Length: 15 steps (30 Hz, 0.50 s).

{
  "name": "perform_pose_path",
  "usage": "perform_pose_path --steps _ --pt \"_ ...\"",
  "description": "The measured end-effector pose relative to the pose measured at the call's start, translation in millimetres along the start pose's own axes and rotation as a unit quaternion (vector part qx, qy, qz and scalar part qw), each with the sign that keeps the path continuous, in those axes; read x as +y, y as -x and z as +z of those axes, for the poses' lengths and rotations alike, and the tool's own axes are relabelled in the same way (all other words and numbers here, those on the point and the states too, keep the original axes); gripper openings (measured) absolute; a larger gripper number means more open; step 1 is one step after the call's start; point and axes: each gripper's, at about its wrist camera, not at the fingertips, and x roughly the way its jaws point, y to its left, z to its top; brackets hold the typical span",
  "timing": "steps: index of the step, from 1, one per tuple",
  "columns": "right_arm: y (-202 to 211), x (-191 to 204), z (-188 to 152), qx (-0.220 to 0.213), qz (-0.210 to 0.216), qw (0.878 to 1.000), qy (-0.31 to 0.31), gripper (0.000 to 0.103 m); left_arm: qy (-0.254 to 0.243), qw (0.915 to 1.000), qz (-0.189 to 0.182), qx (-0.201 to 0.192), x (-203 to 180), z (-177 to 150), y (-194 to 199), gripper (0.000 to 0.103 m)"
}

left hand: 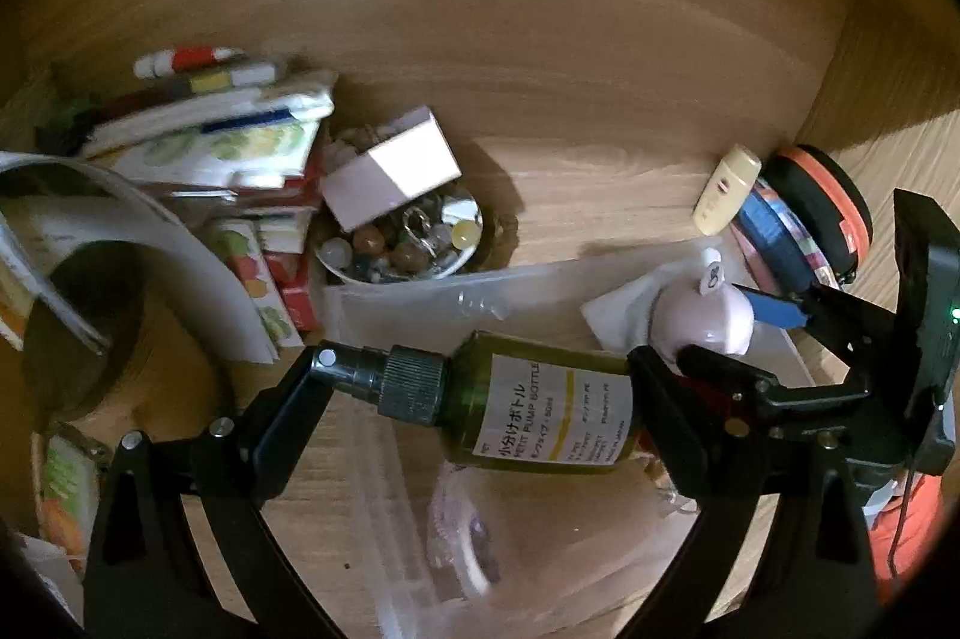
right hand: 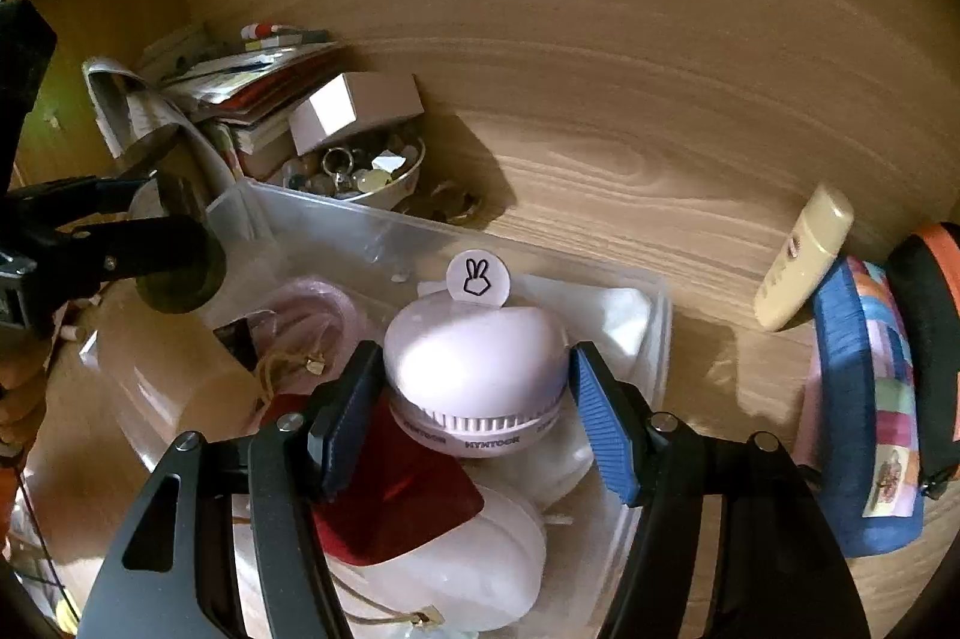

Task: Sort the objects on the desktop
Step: 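Lower the green bottle and pink container into the bin and release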

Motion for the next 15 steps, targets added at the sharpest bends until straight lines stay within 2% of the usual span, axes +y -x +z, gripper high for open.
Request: perform_pose_path --steps 3,8,15 --pt "-4.7 0.5 0.9 0.003 0.000 1.000 0.002 0.060 0.005 0.9998 -0.005 0.020 0.2 -1.6 -13.0 0.098" --pt "-10.9 -2.4 3.0 0.010 0.014 1.000 -0.005 0.060 0.005 0.9996 0.002 0.028 -1.9 -2.0 -16.5 0.098" --pt "-8.2 20.5 -6.2 0.026 -0.022 0.999 0.035 0.066 -0.007 0.9989 0.018 0.044 -7.5 -4.5 -20.6 0.098"
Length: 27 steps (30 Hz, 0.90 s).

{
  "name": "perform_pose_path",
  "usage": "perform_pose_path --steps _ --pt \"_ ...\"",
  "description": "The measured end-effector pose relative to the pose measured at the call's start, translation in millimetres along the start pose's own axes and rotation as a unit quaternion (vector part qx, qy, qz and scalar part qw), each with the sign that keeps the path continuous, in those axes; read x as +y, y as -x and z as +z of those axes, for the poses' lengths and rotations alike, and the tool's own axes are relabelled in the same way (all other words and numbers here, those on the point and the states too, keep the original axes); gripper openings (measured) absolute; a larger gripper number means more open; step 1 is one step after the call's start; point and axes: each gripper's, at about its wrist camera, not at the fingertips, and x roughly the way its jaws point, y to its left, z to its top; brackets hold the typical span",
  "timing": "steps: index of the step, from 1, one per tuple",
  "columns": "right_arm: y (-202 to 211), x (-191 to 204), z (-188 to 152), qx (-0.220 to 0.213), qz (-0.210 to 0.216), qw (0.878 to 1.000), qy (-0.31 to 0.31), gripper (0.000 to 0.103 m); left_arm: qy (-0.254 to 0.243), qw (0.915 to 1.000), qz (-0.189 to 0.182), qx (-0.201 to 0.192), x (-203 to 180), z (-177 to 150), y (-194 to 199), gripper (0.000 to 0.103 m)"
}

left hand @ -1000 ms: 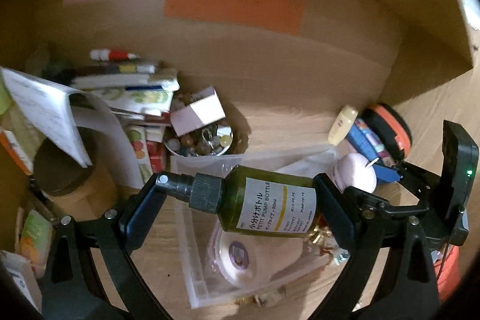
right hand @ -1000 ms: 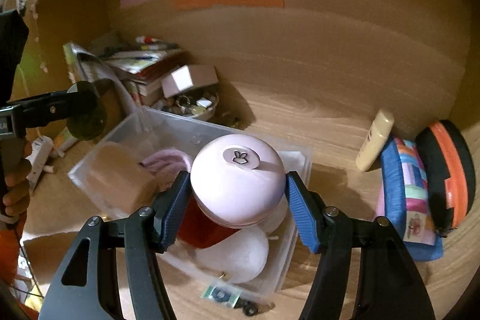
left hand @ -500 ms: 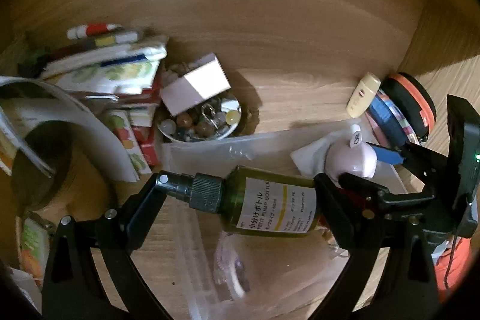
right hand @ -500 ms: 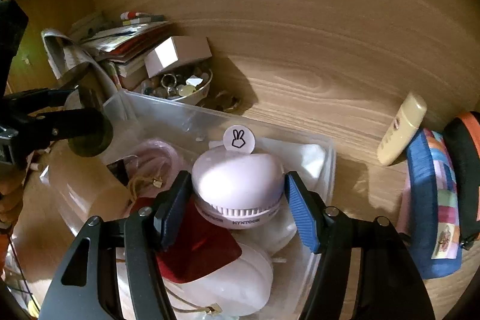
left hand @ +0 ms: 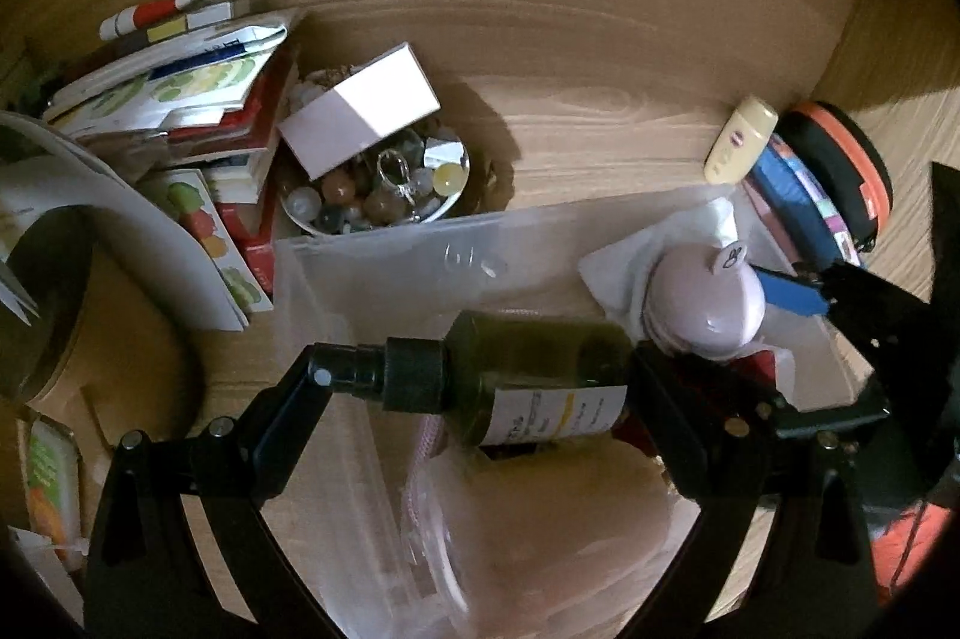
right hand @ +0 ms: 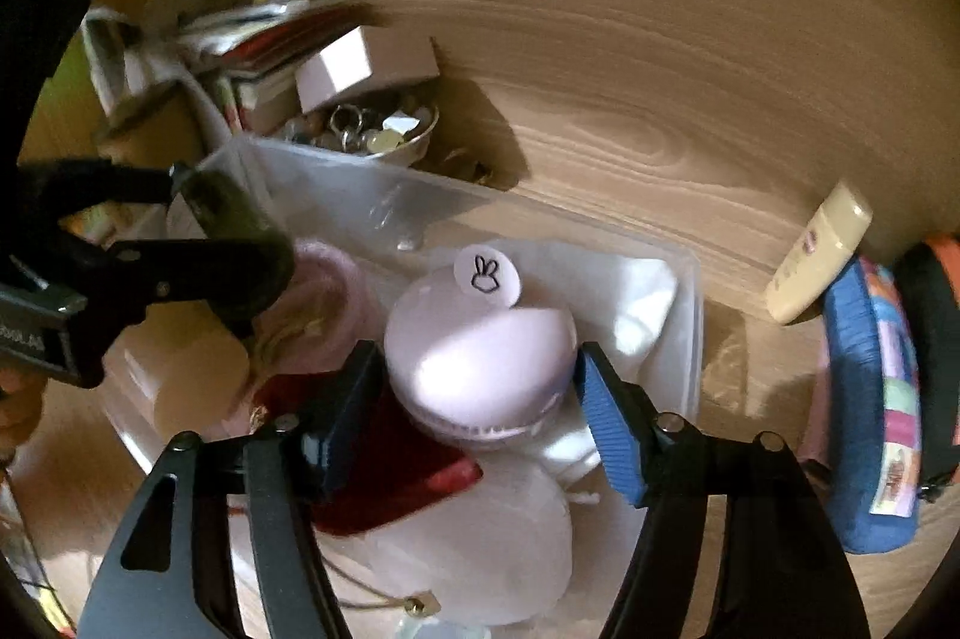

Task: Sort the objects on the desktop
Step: 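Lower the green bottle and pink container into the bin and release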

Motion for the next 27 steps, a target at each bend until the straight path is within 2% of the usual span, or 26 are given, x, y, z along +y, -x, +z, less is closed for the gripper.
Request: perform_pose_path --steps 5,7,9,16,20,27 --pt "18.0 6.7 -2.2 -0.018 -0.014 1.000 0.007 0.071 0.012 0.9999 -0.008 -0.009 2.0 2.7 5.4 0.098" --pt "25.7 6.0 -1.2 -0.024 -0.019 1.000 0.002 0.076 0.017 0.9996 -0.013 -0.019 4.0 3.6 10.9 0.099" --pt "33.5 3.6 -1.0 -0.031 -0.020 0.999 -0.007 0.085 0.021 0.9991 -0.014 -0.033 6.2 3.9 17.7 0.099" --pt "52.0 0.8 -2.7 -0.040 -0.024 0.999 -0.022 0.085 0.022 0.9991 -0.013 -0.033 7.9 4.4 23.2 0.100" --pt "63.5 -0.3 -8.6 -0.049 -0.030 0.998 -0.026 0.085 0.019 0.9979 -0.008 -0.061 6.8 -1.5 42.7 0.100" --pt "80.0 -6.9 -19.1 -0.061 -0.027 0.997 -0.050 0.085 0.005 0.9920 0.030 -0.123 -3.8 -28.6 79.9 0.100"
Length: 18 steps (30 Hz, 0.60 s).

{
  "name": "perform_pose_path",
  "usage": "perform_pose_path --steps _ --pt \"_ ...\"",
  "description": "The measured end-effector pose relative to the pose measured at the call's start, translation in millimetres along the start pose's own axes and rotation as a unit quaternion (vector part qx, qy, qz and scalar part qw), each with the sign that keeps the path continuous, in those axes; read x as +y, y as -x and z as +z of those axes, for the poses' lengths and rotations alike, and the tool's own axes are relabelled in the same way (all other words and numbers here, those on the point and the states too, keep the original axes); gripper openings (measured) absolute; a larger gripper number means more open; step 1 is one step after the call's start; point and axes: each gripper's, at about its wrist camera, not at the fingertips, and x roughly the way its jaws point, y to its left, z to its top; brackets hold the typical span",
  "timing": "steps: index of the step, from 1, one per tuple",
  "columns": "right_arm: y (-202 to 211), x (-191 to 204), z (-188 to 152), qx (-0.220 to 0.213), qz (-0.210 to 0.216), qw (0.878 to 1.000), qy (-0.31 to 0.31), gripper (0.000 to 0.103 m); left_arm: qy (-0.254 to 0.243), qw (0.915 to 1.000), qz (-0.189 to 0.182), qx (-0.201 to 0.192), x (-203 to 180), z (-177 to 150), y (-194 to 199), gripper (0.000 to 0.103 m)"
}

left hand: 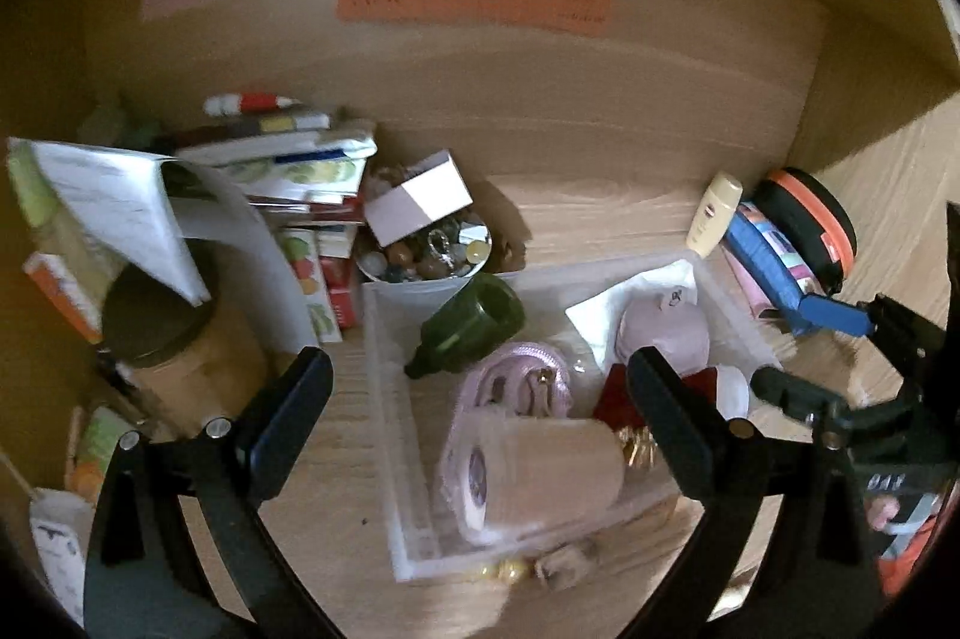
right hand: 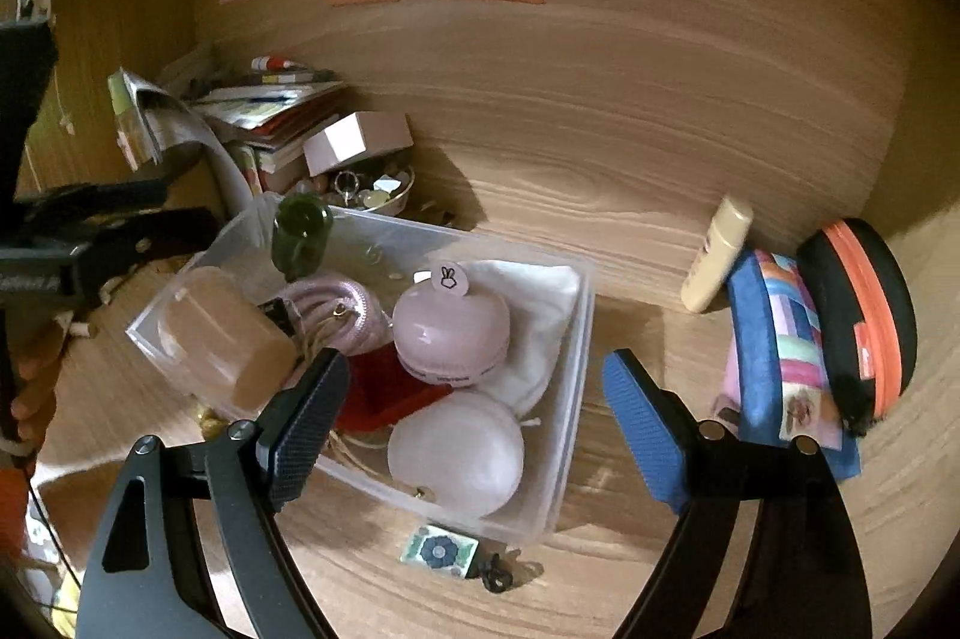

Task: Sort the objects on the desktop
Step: 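Grasp the gourd charm with the left gripper while the right gripper grasps the black hair clip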

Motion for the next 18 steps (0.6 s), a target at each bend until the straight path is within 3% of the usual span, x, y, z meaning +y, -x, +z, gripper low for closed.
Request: perform_pose_path --steps 6,11,18 --pt "12.8 -6.5 -9.5 -0.007 0.001 1.000 -0.018 0.085 -0.005 1.0000 -0.004 -0.007 2.1 -21.3 20.2 0.100" --pt "21.5 -11.3 -22.6 -0.011 -0.008 1.000 -0.023 0.085 -0.004 0.9999 0.014 0.001 10.5 -41.4 28.7 0.100" --pt "26.1 -22.1 -44.9 0.005 -0.013 0.999 -0.036 0.085 -0.003 0.9984 0.023 0.051 12.8 -74.1 13.7 0.100"
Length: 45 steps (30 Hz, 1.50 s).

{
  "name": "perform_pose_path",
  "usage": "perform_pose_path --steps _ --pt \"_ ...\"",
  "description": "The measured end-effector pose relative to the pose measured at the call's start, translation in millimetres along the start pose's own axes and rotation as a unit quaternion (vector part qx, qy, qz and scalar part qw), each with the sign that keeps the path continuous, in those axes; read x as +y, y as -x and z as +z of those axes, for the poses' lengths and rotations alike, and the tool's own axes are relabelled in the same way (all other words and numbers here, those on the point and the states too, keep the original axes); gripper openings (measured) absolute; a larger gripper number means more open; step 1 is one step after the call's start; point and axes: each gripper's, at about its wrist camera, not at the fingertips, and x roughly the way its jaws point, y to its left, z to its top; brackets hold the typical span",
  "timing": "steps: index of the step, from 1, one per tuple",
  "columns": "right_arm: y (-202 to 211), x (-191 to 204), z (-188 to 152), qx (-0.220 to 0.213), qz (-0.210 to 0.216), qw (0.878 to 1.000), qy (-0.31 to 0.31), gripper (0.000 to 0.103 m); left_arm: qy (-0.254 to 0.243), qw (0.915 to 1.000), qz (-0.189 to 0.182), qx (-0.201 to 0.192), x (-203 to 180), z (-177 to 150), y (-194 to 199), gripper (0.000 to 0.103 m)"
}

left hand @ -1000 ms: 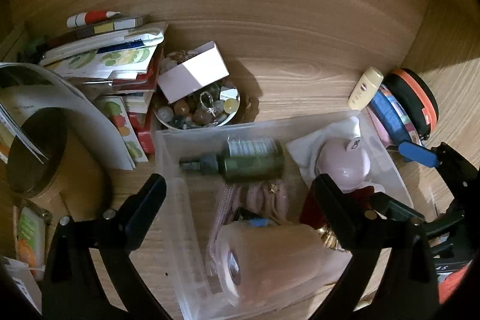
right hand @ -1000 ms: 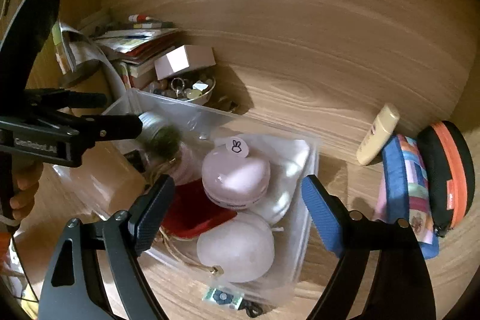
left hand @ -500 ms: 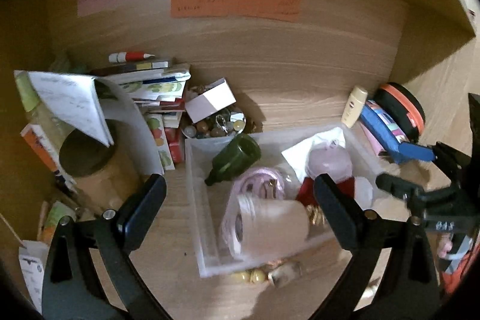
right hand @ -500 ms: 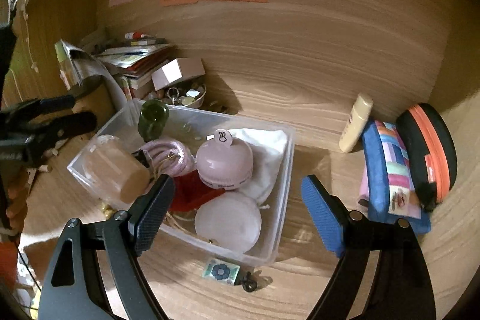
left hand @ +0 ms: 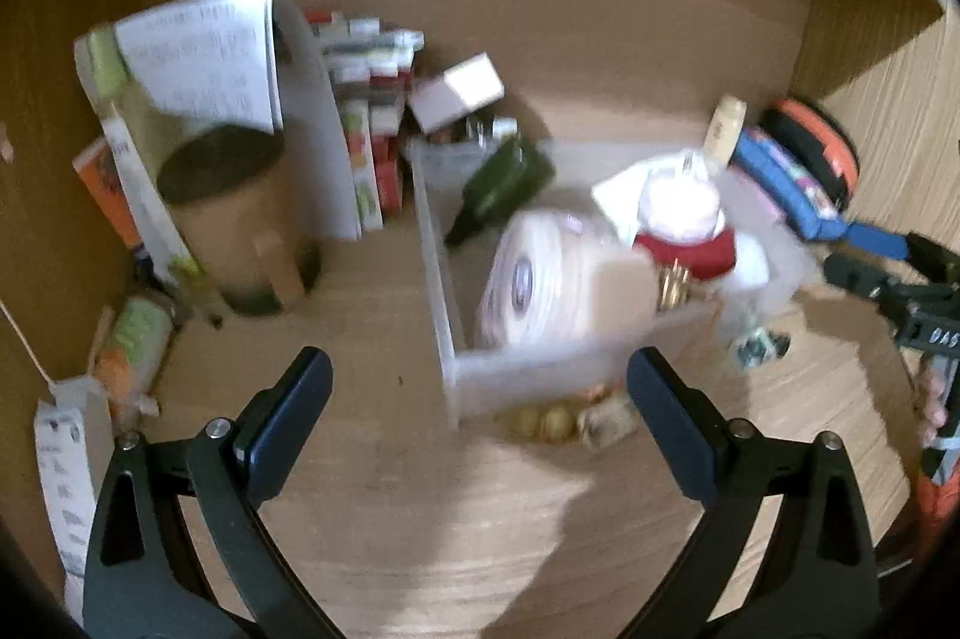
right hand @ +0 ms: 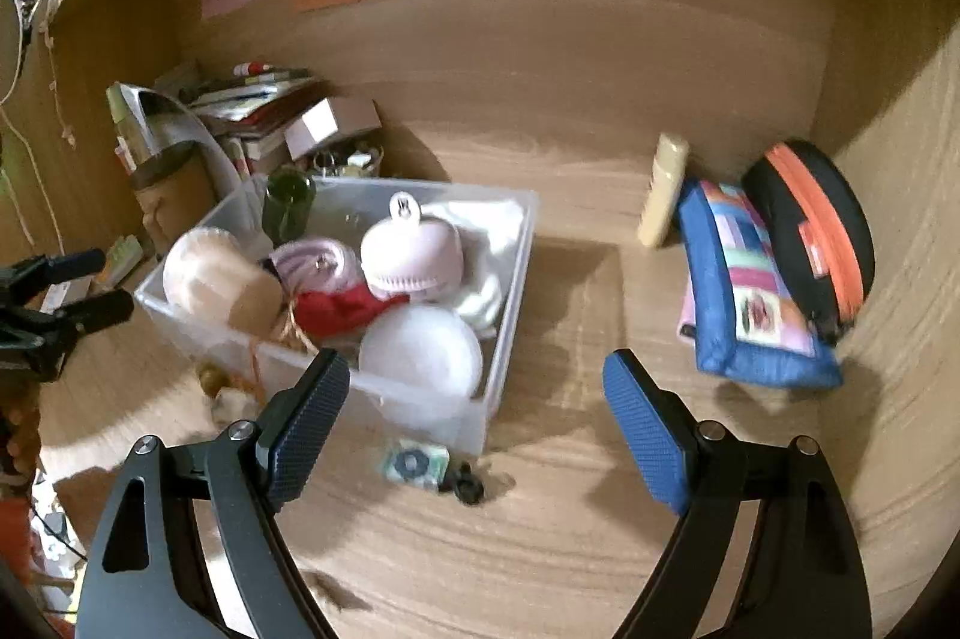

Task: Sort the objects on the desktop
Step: 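Grasp the gourd charm with the left gripper while the right gripper grasps the black hair clip, then carry the gourd charm and hair clip over the bin and release both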

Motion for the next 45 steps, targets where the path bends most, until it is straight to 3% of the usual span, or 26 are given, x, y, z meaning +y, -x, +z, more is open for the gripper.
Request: perform_pose_path --steps 5,10,12,14,19,23,27,30,37,39,40,45 --pt "-4.0 -8.3 -18.8 0.019 -0.024 1.000 0.005 0.085 -0.009 0.9995 -0.003 0.028 -7.6 -20.4 -15.6 0.100" --pt "-16.8 -16.7 -38.1 0.048 -0.022 0.999 0.002 0.085 -0.015 0.9994 0.009 0.030 -11.5 -33.8 -21.8 0.099" --pt "-22.6 -16.3 -43.7 0.059 -0.014 0.998 0.002 0.085 -0.018 0.9992 0.003 0.036 -14.1 -37.3 -23.7 0.094" --pt "-27.9 -12.9 -48.0 0.066 -0.003 0.998 0.008 0.085 -0.022 0.9987 -0.006 0.046 -16.5 -38.5 -26.8 0.081" --pt "-32.7 -3.6 -51.2 0.071 0.003 0.997 0.033 0.082 -0.015 0.9971 -0.022 0.072 -15.5 -39.0 -38.3 0.071" --pt "-35.2 -2.1 -50.2 0.079 0.007 0.996 0.046 0.063 -0.007 0.9949 -0.032 0.095 -14.3 -39.0 -47.8 0.060" --pt "-40.9 -5.6 -49.8 0.090 0.012 0.995 0.047 0.050 -0.007 0.9946 -0.036 0.098 -16.4 -35.2 -50.0 0.060" --pt "-46.4 -6.9 -49.3 0.099 0.022 0.994 0.046 0.045 -0.010 0.9947 -0.034 0.097 -20.4 -32.5 -52.2 0.060" --pt "-54.5 2.3 -51.4 0.109 0.034 0.992 0.060 0.043 -0.012 0.9957 -0.026 0.088 -27.8 -23.9 -58.9 0.052" --pt "-55.8 6.5 -52.3 0.108 0.041 0.991 0.066 0.037 -0.013 0.9961 -0.023 0.084 -29.9 -24.4 -58.5 0.050" --pt "-56.3 8.9 -52.6 0.107 0.043 0.991 0.070 0.036 -0.015 0.9964 -0.021 0.081 -30.8 -24.5 -58.1 0.042" --pt "-55.4 23.1 -55.5 0.100 0.054 0.989 0.091 0.016 -0.014 0.9964 -0.025 0.079 -29.9 -22.9 -56.4 0.041"
